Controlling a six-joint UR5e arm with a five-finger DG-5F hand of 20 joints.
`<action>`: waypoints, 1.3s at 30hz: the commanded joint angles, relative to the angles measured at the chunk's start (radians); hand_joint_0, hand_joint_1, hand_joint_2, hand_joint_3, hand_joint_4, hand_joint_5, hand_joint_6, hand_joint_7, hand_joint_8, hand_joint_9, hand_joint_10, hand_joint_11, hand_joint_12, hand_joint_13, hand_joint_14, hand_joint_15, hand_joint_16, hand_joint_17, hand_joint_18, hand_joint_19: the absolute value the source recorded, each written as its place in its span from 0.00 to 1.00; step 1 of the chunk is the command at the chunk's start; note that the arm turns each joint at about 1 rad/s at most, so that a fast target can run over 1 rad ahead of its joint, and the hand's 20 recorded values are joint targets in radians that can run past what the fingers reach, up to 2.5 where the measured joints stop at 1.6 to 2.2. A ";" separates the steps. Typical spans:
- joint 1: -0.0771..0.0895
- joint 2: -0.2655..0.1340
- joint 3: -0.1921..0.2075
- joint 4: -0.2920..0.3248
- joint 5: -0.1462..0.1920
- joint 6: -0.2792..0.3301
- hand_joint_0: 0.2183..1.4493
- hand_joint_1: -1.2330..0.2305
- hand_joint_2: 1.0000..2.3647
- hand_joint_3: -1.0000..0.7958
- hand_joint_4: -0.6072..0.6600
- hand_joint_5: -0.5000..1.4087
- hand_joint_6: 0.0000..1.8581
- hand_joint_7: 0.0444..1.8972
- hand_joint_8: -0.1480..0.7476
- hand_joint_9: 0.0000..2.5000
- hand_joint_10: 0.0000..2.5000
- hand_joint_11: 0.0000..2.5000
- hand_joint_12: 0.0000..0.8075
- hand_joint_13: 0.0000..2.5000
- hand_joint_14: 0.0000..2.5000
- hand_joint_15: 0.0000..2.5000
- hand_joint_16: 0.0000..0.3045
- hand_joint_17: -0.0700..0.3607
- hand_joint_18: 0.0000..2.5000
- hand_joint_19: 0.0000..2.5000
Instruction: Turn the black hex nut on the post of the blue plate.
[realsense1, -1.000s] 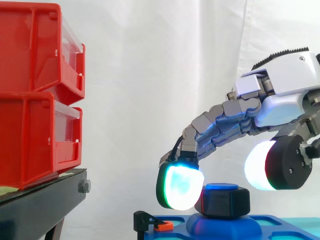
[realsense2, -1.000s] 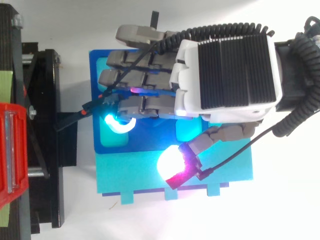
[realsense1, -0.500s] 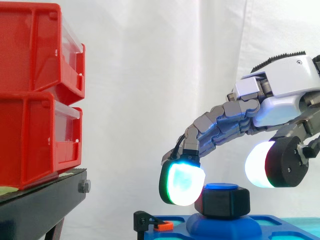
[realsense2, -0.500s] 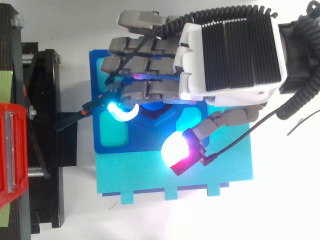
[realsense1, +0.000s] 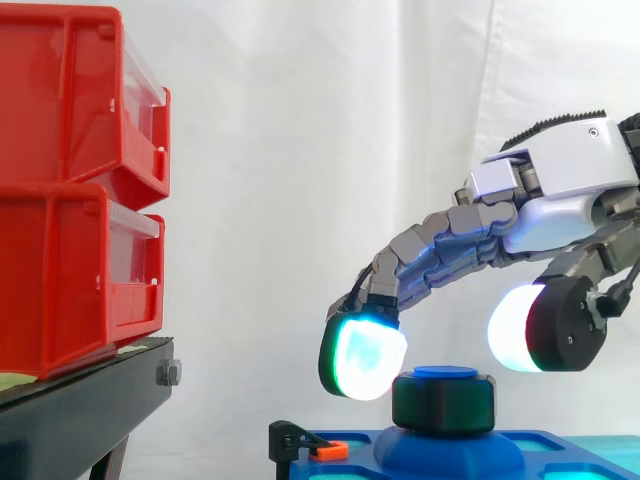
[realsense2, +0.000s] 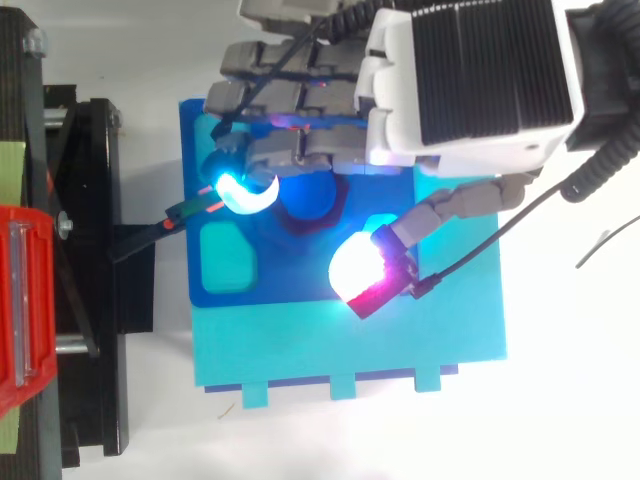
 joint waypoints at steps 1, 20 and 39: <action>-0.011 0.000 0.000 0.006 -0.012 -0.008 0.21 0.46 0.00 0.28 0.61 0.15 0.27 0.41 0.41 0.08 0.00 0.00 0.45 0.01 0.00 0.00 0.19 0.47 0.00 0.01; -0.083 0.000 0.000 0.003 -0.132 -0.019 0.18 0.53 0.00 0.28 0.62 0.15 0.27 0.40 0.43 0.08 0.00 0.00 0.47 0.01 0.00 0.00 0.20 0.49 0.00 0.01; -0.041 0.000 0.054 -0.017 -0.057 -0.017 0.16 0.59 0.00 0.28 0.65 0.15 0.27 0.40 0.45 0.08 0.00 0.00 0.49 0.00 0.00 0.00 0.22 0.51 0.00 0.02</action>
